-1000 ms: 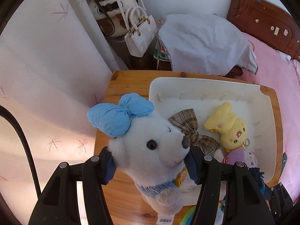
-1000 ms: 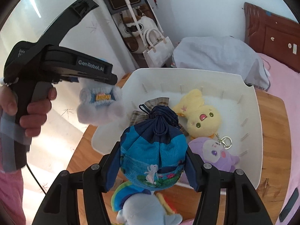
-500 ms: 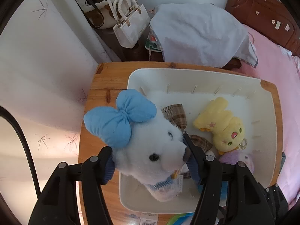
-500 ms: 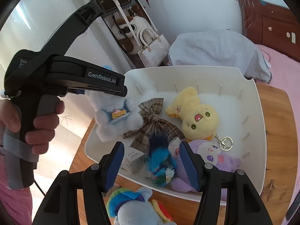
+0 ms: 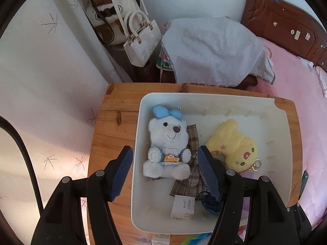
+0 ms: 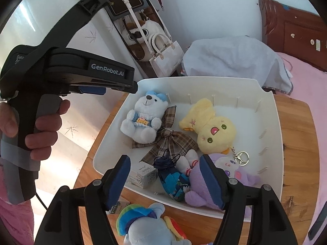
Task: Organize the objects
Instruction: 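Withdraw both tools toward the rainbow pony and pink wipes packet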
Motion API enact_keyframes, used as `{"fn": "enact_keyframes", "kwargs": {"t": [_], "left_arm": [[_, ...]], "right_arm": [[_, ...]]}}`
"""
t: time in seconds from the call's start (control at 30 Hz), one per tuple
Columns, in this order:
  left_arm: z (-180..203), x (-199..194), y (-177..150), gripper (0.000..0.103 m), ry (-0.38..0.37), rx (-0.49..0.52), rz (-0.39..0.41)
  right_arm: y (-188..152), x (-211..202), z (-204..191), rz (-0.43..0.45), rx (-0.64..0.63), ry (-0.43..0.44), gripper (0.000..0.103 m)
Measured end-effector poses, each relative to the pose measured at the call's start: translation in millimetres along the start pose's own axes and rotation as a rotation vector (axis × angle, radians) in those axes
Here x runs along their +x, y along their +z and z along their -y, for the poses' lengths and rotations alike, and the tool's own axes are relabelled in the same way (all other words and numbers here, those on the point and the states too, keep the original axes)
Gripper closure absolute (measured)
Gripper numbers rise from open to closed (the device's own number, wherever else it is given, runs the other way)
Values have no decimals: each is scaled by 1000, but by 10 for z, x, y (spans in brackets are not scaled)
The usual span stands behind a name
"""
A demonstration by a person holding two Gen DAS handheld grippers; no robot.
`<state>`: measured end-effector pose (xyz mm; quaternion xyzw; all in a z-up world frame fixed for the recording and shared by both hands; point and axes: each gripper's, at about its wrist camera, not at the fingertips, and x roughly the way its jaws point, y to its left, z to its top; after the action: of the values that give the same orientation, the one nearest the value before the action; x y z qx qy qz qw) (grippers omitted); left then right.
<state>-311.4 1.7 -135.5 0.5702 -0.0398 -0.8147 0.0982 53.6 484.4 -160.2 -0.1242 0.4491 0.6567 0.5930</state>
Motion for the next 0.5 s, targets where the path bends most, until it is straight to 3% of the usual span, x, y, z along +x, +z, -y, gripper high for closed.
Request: {"fn": "enact_keyframes", "kwargs": {"t": [0.5], "left_arm": [[-160, -548, -203, 33, -65, 26, 162]], "right_arm": [[-109, -405, -155, 75, 28, -85, 29]]}}
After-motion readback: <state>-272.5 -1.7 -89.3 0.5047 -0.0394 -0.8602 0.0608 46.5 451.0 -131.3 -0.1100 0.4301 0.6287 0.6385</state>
